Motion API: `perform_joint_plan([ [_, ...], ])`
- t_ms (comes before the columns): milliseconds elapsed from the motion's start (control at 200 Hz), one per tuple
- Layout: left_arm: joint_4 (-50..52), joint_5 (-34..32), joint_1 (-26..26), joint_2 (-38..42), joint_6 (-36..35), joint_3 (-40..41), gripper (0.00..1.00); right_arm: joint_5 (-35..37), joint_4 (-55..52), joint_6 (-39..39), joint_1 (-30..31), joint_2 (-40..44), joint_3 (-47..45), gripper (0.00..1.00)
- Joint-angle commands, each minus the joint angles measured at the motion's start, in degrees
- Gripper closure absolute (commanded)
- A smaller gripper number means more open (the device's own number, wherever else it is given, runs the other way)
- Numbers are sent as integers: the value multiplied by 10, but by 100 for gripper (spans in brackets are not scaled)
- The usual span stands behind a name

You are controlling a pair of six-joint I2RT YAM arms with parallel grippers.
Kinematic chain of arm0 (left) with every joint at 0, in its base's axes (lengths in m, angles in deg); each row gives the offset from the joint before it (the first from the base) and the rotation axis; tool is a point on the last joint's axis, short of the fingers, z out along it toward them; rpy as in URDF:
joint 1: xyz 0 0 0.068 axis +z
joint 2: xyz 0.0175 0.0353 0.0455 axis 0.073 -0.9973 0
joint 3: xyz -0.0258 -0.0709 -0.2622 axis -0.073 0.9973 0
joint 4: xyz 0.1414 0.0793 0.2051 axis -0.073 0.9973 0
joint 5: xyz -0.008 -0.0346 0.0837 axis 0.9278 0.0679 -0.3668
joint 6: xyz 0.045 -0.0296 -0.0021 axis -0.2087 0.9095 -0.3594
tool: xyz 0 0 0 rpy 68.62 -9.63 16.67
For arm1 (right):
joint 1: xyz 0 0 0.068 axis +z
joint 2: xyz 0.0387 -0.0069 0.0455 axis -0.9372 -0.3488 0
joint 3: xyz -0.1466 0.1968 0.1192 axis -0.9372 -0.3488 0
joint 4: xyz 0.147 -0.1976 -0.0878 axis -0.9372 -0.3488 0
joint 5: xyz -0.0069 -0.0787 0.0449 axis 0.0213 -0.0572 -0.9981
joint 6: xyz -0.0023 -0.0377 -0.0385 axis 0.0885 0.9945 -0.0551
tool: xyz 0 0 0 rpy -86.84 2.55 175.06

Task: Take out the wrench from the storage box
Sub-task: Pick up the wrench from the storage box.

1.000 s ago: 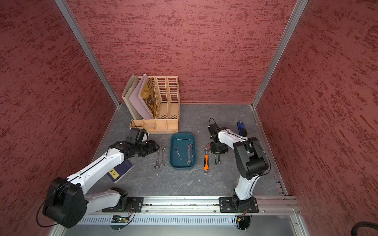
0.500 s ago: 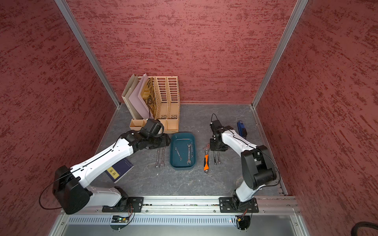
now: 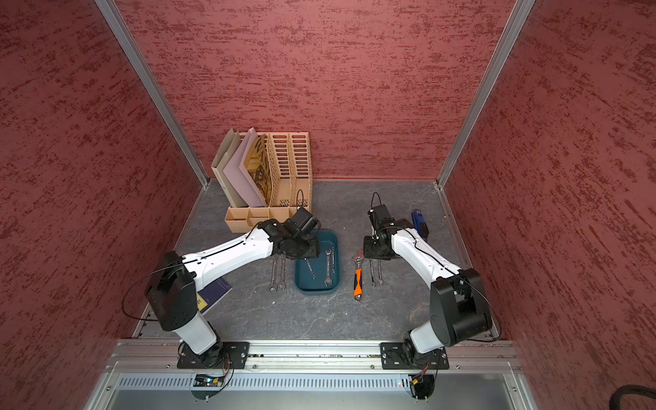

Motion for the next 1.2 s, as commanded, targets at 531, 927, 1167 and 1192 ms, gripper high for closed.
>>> perform_joint_plan([
  [531, 15, 27, -12, -180, 16, -117, 44, -30, 9, 1, -4, 3, 0, 53],
  [927, 89, -13, -33, -244, 33, -177, 45, -19, -1, 4, -5, -18, 6, 53],
  [1167, 96, -13, -33, -262, 31, -180, 53, -18, -1, 3, -4, -18, 4, 53],
  [1192, 97, -14, -34, -263, 31, -181, 54, -18, -1, 3, -4, -18, 3, 53],
])
